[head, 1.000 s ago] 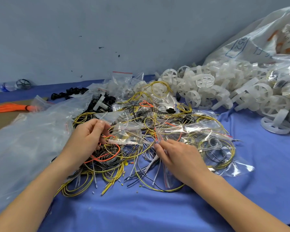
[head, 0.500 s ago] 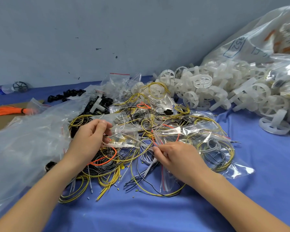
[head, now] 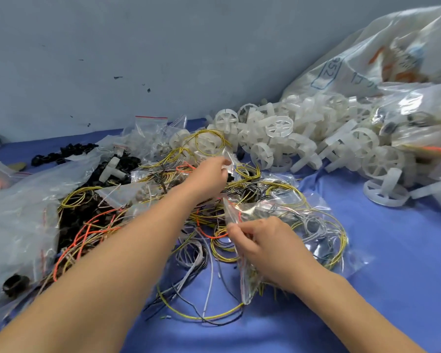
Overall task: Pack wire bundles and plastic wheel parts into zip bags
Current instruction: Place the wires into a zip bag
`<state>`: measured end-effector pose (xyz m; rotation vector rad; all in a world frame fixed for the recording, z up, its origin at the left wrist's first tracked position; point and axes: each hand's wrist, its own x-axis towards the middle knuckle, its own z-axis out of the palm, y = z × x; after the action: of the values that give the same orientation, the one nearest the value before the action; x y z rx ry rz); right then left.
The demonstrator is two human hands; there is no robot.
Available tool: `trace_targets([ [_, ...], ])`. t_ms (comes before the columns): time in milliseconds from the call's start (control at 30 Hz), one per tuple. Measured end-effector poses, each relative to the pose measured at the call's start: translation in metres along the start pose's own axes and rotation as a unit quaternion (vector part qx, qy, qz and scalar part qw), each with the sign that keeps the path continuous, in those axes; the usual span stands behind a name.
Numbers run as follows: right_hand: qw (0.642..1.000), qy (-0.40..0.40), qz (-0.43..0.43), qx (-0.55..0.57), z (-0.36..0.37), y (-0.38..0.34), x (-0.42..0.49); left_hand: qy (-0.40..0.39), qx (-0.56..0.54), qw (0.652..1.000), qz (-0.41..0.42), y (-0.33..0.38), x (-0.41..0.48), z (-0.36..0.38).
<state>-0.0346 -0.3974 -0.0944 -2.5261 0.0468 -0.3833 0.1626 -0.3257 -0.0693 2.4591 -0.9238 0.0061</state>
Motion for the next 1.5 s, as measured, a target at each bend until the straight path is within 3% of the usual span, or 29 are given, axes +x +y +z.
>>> trace_targets([
  [100, 0.997, -0.014, -0.008, 0.077, -0.005, 0.005, 0.000, -0.048, 0.104, 0.993, -0.001, 0.003, 0.022, 0.012],
  [267, 0.989, -0.036, 0.000, 0.141, -0.005, 0.009, 0.003, -0.047, 0.149, 0.988, -0.003, 0.002, 0.025, 0.010],
  [433, 0.973, -0.043, 0.007, 0.225, -0.008, 0.006, 0.000, -0.073, 0.135, 0.988, 0.015, -0.008, 0.003, 0.002],
  [633, 0.976, -0.024, 0.029, 0.213, -0.006, 0.003, -0.005, -0.040, 0.123, 0.990, 0.052, -0.008, -0.032, -0.009],
  [700, 0.976, -0.022, 0.034, 0.216, -0.003, 0.002, -0.005, -0.008, 0.075, 0.996, 0.038, -0.005, -0.048, -0.016],
  [767, 0.974, -0.019, 0.034, 0.221, -0.001, 0.000, -0.004, 0.042, -0.064, 0.997, -0.005, 0.001, -0.068, -0.027],
  [867, 0.971, -0.037, 0.054, 0.230, 0.003, 0.001, 0.000, 0.074, -0.303, 0.950, -0.031, 0.011, -0.112, -0.037],
  [967, 0.969, -0.062, 0.065, 0.231, 0.008, 0.002, 0.006, 0.048, -0.369, 0.928, -0.002, 0.017, -0.156, -0.035],
  [1067, 0.966, -0.073, 0.061, 0.239, 0.013, 0.003, 0.009, 0.020, -0.330, 0.943, 0.050, 0.018, -0.177, -0.032],
  [1167, 0.966, -0.079, 0.058, 0.239, 0.015, 0.002, 0.012, -0.028, -0.181, 0.976, 0.117, 0.015, -0.181, -0.031],
  [1267, 0.948, -0.085, 0.083, 0.294, 0.013, 0.001, 0.014, -0.060, -0.083, 0.986, 0.131, 0.006, -0.183, -0.028],
  [1500, 0.899, -0.118, 0.133, 0.401, 0.005, 0.004, 0.012, -0.006, -0.056, 0.984, 0.170, -0.005, -0.182, -0.032],
])
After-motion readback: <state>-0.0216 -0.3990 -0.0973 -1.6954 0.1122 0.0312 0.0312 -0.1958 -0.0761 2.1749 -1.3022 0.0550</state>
